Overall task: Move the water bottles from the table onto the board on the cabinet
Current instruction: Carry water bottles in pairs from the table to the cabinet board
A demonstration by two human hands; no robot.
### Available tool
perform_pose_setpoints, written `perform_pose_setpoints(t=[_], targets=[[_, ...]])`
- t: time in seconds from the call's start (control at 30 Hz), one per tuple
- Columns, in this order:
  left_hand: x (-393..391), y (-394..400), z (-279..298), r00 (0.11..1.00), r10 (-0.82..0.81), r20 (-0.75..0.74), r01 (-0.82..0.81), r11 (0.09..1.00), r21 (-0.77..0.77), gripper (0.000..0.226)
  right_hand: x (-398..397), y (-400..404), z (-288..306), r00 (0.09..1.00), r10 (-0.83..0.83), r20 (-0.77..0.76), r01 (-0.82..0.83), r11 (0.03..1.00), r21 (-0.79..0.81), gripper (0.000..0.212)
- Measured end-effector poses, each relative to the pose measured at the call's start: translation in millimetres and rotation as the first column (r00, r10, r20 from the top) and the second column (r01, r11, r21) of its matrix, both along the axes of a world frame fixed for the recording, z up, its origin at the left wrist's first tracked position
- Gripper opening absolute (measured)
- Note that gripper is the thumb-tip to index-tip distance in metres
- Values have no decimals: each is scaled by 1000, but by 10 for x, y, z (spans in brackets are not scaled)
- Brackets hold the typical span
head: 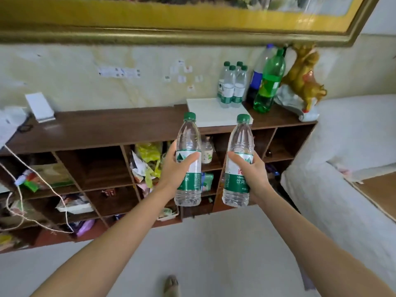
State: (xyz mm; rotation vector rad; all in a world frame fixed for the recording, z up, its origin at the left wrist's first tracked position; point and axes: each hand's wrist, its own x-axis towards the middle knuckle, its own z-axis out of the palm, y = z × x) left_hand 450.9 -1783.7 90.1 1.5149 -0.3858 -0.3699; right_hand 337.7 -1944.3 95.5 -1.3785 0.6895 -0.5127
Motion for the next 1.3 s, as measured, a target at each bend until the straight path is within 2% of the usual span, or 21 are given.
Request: perform_pose_setpoints(t=[0.07,0.2,0.3,0.4,0.53,0.67,0.87,1.03,1.2,1.3], targets=[[504,-240,-28,999,14,33,-13,1000,-8,75,463,-233,11,1000,24,-5,-24,999,-49,47],[1402,-668,29,999,18,38,-18,1000,-1,79,1350,-654,73,1000,3,-16,-5,993,-121,62],[1995,-993,128,996,10,89,-12,999,32,77,1917,-977,164,999,-44,-3,43,987,-158,48],[2460,-1359,198,997,-1,79,0,1000,10,73,2407,-1294,219,998,-63,25,66,985,-157,48],[2842,-1850,224,995,23,97,-23,1000,5,65,2977,-1765,145,997,-39,62,46,993,-110,50],[3317,-2311,140,990,70,125,-74,997,30,57,3533,-2273,63,999,29,29,-23,983,-184,51],[3919,-2827,23,979,186,87,-192,980,59,64,4214,-2909,7,983,181,-22,-181,951,-250,55],[4228,-3045,-124,968,233,92,-242,966,93,72,4718,-3191,-66,970,218,-108,-242,903,-354,70],[4429,-3190,-187,973,200,117,-213,971,108,69,4983,-3260,-128,955,253,-154,-294,876,-382,61],[4512,-3252,-183,973,182,143,-196,976,97,70,5039,-3254,-148,957,248,-148,-288,870,-401,62]])
